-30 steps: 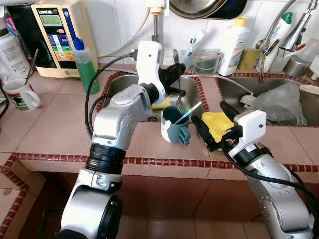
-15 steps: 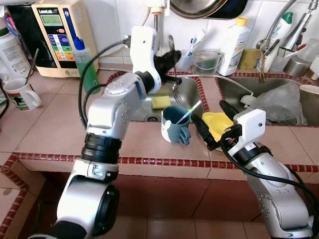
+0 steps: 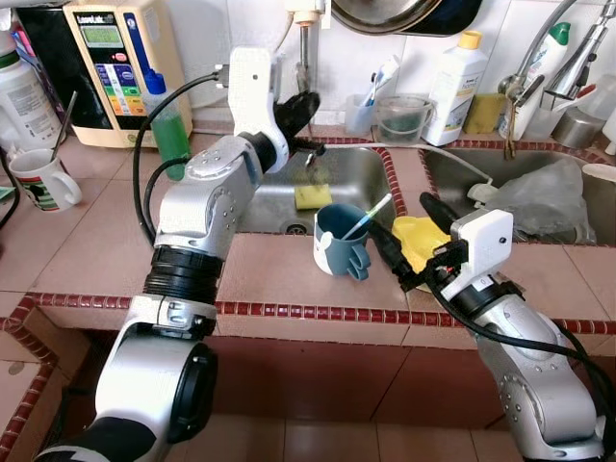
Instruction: Kitchen organization
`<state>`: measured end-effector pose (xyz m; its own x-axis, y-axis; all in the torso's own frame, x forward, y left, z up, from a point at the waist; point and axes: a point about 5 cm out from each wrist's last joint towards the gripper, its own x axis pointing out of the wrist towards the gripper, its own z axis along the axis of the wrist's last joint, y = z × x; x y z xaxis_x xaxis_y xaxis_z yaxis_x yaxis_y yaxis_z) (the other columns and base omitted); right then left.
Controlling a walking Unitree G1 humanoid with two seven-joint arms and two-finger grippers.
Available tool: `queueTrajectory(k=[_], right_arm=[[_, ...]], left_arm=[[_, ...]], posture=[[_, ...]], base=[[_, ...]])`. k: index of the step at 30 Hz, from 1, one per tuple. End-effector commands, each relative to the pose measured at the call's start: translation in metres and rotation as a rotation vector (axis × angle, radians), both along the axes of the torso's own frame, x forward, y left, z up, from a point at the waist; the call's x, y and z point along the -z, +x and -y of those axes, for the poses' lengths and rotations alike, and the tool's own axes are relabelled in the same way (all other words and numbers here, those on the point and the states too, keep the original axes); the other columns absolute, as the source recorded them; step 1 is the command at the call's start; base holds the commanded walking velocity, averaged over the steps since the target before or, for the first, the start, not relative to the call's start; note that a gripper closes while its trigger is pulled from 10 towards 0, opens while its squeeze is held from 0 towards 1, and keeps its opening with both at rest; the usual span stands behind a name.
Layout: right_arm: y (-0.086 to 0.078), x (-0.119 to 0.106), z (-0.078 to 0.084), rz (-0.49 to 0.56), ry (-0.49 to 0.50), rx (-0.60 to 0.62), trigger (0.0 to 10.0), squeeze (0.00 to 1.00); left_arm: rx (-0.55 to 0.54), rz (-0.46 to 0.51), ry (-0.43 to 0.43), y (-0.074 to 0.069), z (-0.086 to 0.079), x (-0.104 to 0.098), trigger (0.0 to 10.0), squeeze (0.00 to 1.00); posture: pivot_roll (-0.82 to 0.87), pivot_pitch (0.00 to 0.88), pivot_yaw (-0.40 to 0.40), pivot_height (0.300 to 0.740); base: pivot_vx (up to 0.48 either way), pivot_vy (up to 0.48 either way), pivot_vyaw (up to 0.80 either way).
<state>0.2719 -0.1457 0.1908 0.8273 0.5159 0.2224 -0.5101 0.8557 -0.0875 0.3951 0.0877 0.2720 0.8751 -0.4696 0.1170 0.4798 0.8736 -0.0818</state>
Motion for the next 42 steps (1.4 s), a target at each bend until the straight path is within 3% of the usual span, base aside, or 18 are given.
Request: queueTrajectory(k=[1,9,18,25,33,42], right_arm=[[-0.003,-0.008,0.0,0.019,0.02,-0.009,10.0,0.0],[-0.016,-0.001,0.005,-0.018,-0.013,-0.014,10.0,0.0],[-0.03,-0.005,0.018,-0.025,-0.001,0.062,10.0,0.0],[-0.039,-0.011,0.027,-0.006,0.009,0.127,10.0,0.0],[-0.045,-0.019,0.033,0.008,0.022,0.169,10.0,0.0],[-0.05,-0.023,0.029,0.01,0.047,0.168,10.0,0.0]], left_arm=[[-0.031,0.046,0.035,0.003,-0.002,-0.009,10.0,0.0],[-0.102,0.024,0.113,0.017,-0.009,0.005,10.0,0.0],[-0.102,0.021,0.158,0.024,-0.005,0.013,10.0,0.0],[-0.1,0.047,0.118,0.025,0.001,0.006,10.0,0.0],[-0.079,0.06,0.128,0.027,0.003,0.0,10.0,0.0],[-0.066,-0.001,0.109,0.028,0.0,0.006,10.0,0.0]], posture=[[-0.09,0.0,0.017,0.74],[-0.13,0.0,0.037,0.74],[-0.2,0.0,0.078,0.74],[-0.24,0.0,0.1,0.74],[-0.26,0.0,0.111,0.74],[-0.26,0.003,0.121,0.74]], base=[[0.0,0.0,0.0],[0.0,0.0,0.0],[0.0,0.0,0.0],[0.0,0.0,0.0],[0.0,0.0,0.0],[0.0,0.0,0.0]])
